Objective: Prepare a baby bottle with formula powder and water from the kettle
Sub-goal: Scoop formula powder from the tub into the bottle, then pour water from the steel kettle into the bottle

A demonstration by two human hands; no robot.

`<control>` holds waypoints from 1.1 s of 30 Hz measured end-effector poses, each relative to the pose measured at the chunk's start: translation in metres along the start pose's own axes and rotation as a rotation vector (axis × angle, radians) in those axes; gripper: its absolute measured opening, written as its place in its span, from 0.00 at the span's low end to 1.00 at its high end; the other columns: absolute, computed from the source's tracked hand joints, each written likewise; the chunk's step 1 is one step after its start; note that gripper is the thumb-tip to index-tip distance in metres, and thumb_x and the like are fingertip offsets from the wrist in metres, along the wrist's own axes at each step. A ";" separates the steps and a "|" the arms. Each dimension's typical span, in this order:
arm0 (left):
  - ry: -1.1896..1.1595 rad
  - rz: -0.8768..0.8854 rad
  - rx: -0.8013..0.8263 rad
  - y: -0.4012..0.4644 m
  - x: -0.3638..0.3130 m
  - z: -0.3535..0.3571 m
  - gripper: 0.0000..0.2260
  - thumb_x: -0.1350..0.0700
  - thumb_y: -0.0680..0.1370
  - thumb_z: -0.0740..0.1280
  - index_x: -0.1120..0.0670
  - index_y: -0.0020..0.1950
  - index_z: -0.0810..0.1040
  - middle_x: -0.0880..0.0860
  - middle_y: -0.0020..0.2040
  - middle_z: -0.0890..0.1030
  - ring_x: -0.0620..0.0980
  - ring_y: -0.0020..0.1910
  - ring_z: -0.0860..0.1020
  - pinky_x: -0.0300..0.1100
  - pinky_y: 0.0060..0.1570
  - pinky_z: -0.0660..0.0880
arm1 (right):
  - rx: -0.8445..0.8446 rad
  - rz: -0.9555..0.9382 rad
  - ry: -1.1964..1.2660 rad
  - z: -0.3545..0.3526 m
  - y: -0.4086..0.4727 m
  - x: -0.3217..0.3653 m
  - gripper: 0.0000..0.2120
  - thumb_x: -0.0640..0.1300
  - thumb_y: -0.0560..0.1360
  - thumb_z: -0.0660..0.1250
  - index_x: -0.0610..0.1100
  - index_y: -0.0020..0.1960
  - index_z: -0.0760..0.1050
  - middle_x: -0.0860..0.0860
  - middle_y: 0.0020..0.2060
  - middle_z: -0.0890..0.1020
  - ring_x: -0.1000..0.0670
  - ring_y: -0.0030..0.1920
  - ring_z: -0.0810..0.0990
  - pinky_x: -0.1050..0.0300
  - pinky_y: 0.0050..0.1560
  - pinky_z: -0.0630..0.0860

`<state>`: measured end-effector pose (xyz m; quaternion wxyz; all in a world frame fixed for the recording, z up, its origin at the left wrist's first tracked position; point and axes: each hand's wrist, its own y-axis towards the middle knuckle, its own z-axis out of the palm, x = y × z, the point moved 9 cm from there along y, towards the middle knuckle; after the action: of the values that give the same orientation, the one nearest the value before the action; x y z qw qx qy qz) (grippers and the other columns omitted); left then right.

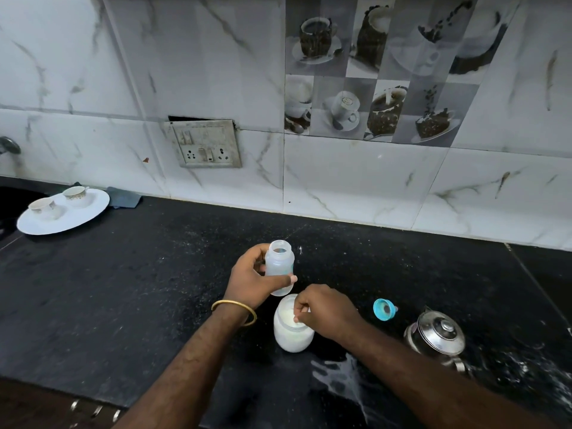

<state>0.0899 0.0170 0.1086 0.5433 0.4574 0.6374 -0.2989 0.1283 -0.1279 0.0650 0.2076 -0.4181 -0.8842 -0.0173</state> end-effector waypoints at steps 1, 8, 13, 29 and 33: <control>-0.005 0.006 0.003 0.000 -0.003 0.002 0.25 0.61 0.61 0.83 0.42 0.51 0.79 0.48 0.51 0.84 0.48 0.50 0.82 0.41 0.48 0.80 | -0.008 -0.017 -0.004 0.000 0.000 0.000 0.04 0.49 0.75 0.71 0.49 0.48 0.83 0.56 0.50 0.78 0.53 0.51 0.78 0.57 0.47 0.71; -0.026 0.047 0.060 0.011 -0.028 0.035 0.24 0.61 0.62 0.82 0.42 0.51 0.78 0.47 0.50 0.84 0.47 0.49 0.81 0.42 0.49 0.79 | -0.162 -0.003 0.298 -0.022 -0.021 -0.035 0.06 0.48 0.72 0.73 0.51 0.49 0.83 0.59 0.44 0.77 0.59 0.47 0.77 0.56 0.53 0.76; -0.058 0.082 0.156 0.017 -0.049 0.086 0.24 0.63 0.62 0.82 0.42 0.49 0.78 0.48 0.50 0.83 0.47 0.48 0.80 0.41 0.50 0.79 | -0.304 0.167 0.515 -0.078 -0.057 -0.103 0.04 0.38 0.73 0.74 0.46 0.43 0.86 0.58 0.31 0.81 0.64 0.30 0.77 0.72 0.36 0.70; 0.023 0.058 0.369 -0.023 -0.003 0.212 0.23 0.63 0.59 0.83 0.46 0.46 0.79 0.47 0.47 0.84 0.46 0.45 0.81 0.38 0.46 0.78 | -0.611 0.758 0.913 -0.053 -0.199 -0.256 0.09 0.48 0.76 0.72 0.42 0.44 0.79 0.47 0.33 0.78 0.52 0.30 0.75 0.59 0.29 0.68; 0.050 0.026 0.373 -0.032 0.017 0.223 0.22 0.60 0.59 0.83 0.48 0.47 0.79 0.47 0.47 0.84 0.45 0.45 0.82 0.38 0.47 0.78 | -0.445 0.879 0.995 -0.007 -0.210 -0.256 0.17 0.60 0.77 0.68 0.45 0.45 0.74 0.50 0.37 0.78 0.51 0.33 0.77 0.58 0.32 0.68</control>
<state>0.1550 -0.1873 0.0365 0.4370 0.5655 0.5783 -0.3934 0.1185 -0.4529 0.0038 0.4852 -0.7118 -0.4086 -0.3016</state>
